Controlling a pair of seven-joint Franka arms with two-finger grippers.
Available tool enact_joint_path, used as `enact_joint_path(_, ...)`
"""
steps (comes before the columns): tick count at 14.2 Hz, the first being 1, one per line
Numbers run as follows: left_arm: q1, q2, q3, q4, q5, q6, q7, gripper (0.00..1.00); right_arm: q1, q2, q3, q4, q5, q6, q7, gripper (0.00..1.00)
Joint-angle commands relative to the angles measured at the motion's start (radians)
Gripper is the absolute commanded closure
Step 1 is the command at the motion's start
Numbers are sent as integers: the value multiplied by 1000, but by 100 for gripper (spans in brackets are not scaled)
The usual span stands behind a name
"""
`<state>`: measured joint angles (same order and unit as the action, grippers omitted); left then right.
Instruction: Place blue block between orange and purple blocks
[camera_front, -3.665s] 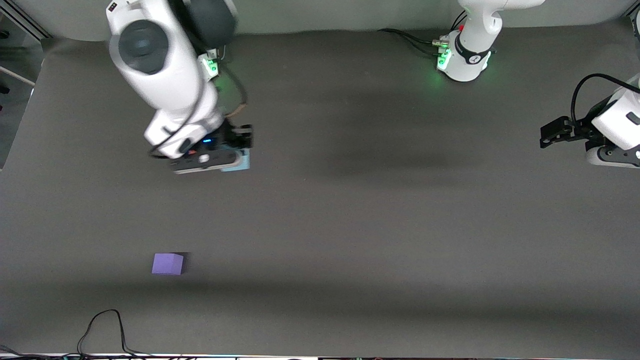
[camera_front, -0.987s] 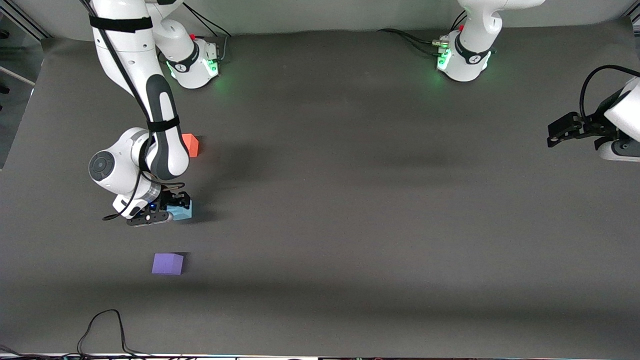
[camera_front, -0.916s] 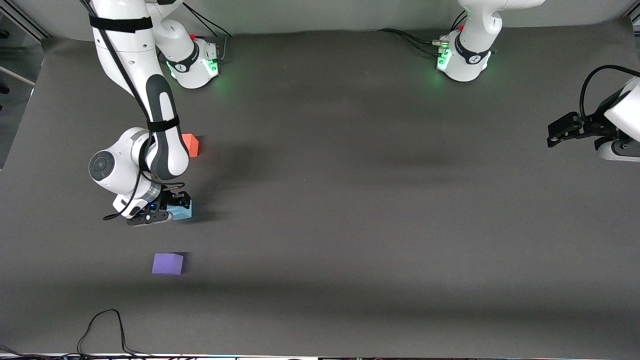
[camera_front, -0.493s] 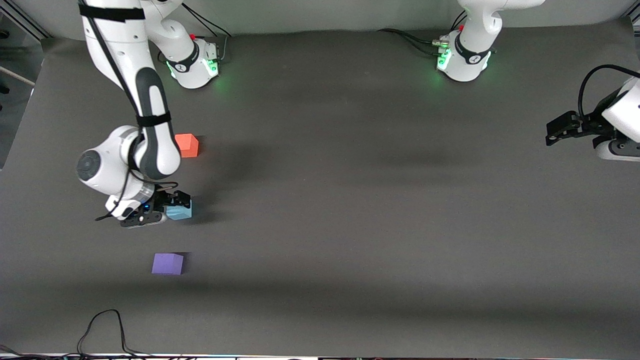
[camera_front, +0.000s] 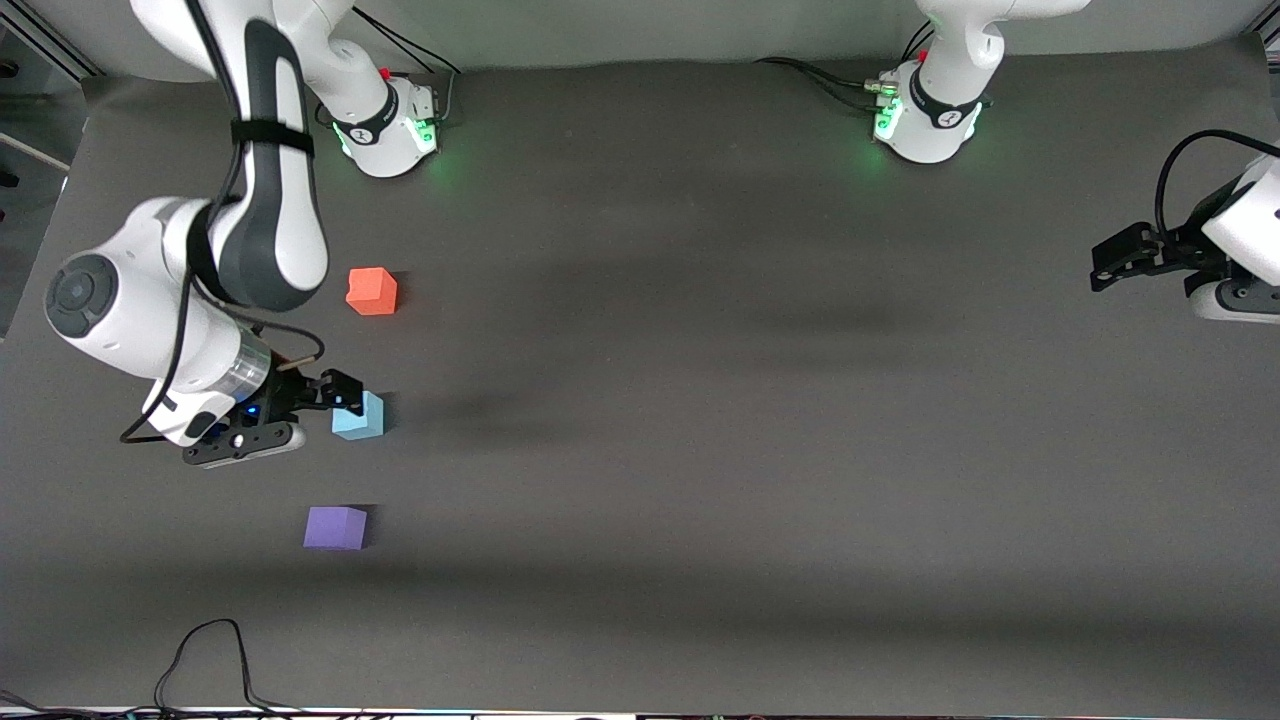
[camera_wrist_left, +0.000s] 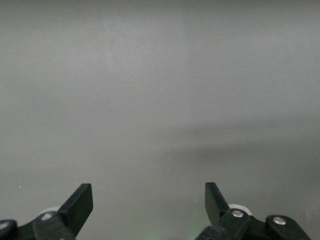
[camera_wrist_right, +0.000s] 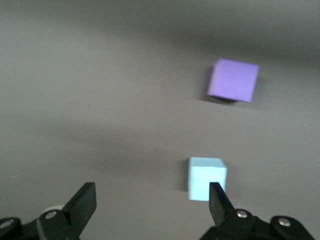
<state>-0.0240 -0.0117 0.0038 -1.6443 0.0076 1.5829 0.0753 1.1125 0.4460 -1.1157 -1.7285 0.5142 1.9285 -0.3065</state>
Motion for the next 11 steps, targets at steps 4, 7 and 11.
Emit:
enact_joint_path(4, -10, -11, 4, -3, 8, -9, -20, 0, -120, 14, -3, 384, -59, -356, 78, 0)
enact_joint_path(7, -11, -11, 4, -2, 8, -9, -20, 0, -229, 13, 68, 532, -75, -509, 75, 0)
enact_joint_path(11, -11, -11, 4, -2, 8, -9, -20, 0, -426, -111, 366, 530, -224, -530, 145, 0)
